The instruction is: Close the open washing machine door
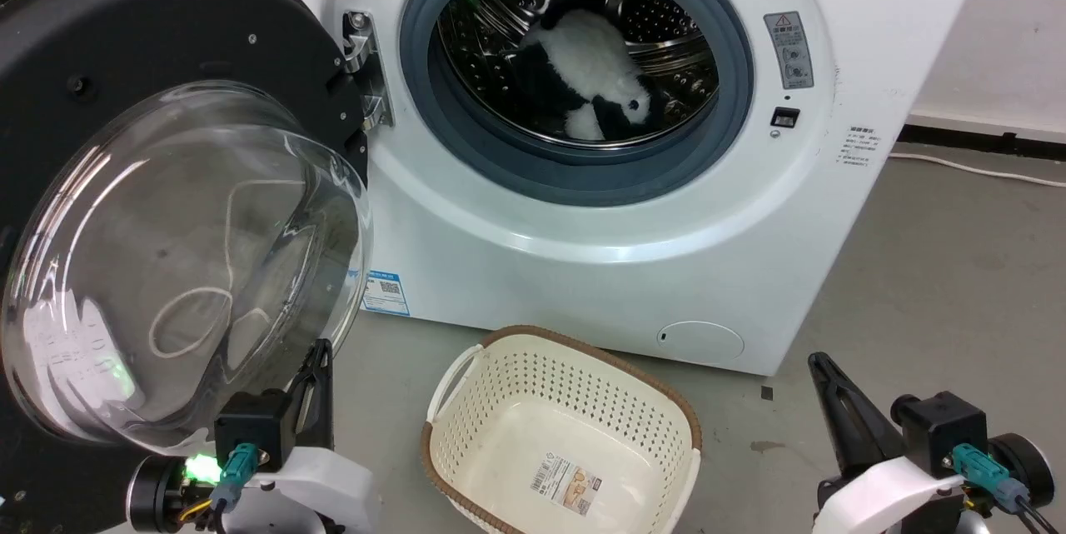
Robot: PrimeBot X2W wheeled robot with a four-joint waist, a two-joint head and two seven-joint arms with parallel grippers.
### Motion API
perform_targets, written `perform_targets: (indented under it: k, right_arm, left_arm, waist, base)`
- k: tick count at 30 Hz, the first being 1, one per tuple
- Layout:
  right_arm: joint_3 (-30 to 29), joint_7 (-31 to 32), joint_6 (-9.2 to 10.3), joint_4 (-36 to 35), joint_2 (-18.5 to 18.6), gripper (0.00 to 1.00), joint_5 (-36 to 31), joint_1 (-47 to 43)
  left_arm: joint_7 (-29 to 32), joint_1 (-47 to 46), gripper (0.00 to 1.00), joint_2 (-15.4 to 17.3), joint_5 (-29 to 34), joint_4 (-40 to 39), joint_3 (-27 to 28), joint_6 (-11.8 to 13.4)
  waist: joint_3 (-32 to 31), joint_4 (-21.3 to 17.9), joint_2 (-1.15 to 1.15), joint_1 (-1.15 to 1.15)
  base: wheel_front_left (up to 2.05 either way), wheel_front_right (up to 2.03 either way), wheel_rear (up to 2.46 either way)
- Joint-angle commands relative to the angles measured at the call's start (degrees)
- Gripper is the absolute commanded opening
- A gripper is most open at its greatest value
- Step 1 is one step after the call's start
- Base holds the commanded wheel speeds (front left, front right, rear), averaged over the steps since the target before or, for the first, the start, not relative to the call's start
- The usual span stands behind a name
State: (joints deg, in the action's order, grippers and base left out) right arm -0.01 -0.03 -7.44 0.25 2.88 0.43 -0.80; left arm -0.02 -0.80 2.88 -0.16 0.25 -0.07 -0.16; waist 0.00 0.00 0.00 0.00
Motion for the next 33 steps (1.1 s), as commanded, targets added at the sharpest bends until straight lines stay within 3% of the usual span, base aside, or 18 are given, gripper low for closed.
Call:
perform_targets:
  k: [1,8,9,33]
  right_arm:
    - [0.01,0.03,-0.05,-0.25,-0.01,0.0,-0.43,0.8]
    - [0.01,0.03,-0.05,-0.25,-0.01,0.0,-0.43,0.8]
    - [0.03,-0.01,0.0,0.01,0.0,1.0,0.03,-0.01]
    - [0.36,-2.61,-0.01,0.99,0.0,1.0,2.65,-1.55]
  left_arm:
    - [0.02,0.8,0.0,-0.01,0.16,-0.25,0.07,0.16]
    - [0.02,0.8,0.0,-0.01,0.16,-0.25,0.07,0.16]
    - [-0.01,-0.01,1.0,0.0,-0.02,0.02,0.01,0.0]
    - [-2.61,0.18,1.0,0.0,-3.29,1.76,-2.61,0.17]
  waist:
    - [0.0,0.0,0.0,0.0]
    - [0.0,0.0,0.0,0.0]
    - [0.0,0.0,0.0,0.0]
    - [-0.13,-0.2,0.0,0.0]
  base:
    - [0.0,0.0,0.0]
    - [0.0,0.0,0.0]
    - [0.0,0.0,0.0]
    - [0.0,0.0,0.0]
